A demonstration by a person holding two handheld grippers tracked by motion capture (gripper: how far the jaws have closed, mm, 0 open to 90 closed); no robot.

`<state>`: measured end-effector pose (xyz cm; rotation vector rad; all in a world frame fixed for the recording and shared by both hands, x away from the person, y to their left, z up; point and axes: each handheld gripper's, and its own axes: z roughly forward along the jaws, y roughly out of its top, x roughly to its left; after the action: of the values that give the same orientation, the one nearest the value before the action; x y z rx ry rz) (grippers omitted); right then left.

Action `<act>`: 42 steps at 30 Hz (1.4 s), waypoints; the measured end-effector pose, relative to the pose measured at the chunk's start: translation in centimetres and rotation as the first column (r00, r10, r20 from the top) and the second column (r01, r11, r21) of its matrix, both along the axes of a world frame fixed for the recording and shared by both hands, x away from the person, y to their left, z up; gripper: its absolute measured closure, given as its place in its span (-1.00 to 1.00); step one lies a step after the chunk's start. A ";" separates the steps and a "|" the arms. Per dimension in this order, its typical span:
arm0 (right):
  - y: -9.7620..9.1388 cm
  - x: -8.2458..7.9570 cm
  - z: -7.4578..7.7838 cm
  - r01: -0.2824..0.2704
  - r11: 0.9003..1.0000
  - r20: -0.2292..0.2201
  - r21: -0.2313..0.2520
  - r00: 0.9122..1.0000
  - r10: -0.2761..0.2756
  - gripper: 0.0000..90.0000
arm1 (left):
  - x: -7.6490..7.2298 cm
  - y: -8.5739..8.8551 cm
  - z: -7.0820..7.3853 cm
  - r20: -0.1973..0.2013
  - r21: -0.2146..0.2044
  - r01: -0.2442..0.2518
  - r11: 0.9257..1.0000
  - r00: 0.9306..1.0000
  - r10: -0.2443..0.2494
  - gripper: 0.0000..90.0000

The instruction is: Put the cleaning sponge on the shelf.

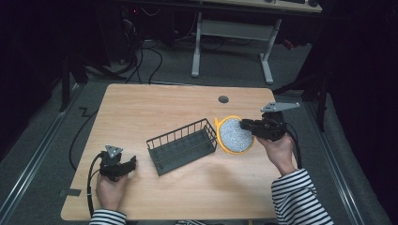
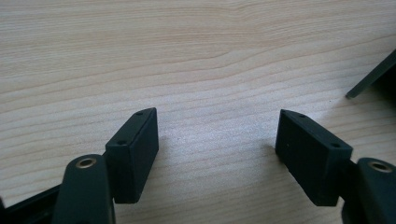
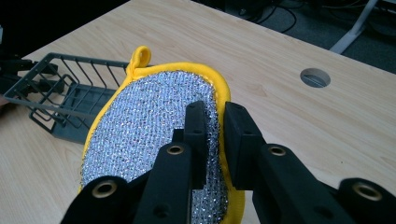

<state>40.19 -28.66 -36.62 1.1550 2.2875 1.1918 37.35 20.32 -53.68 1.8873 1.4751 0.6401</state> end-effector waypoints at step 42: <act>9.6 7.0 -1.6 -0.040 0.999 0.014 -0.006 0.999 0.040 0.77 | 0.0 0.0 0.0 0.000 0.000 0.002 1.000 1.000 -0.002 -0.32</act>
<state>47.15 -19.07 -38.26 1.1005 2.3121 1.2036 37.35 20.31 -53.68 1.8887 1.4734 0.6396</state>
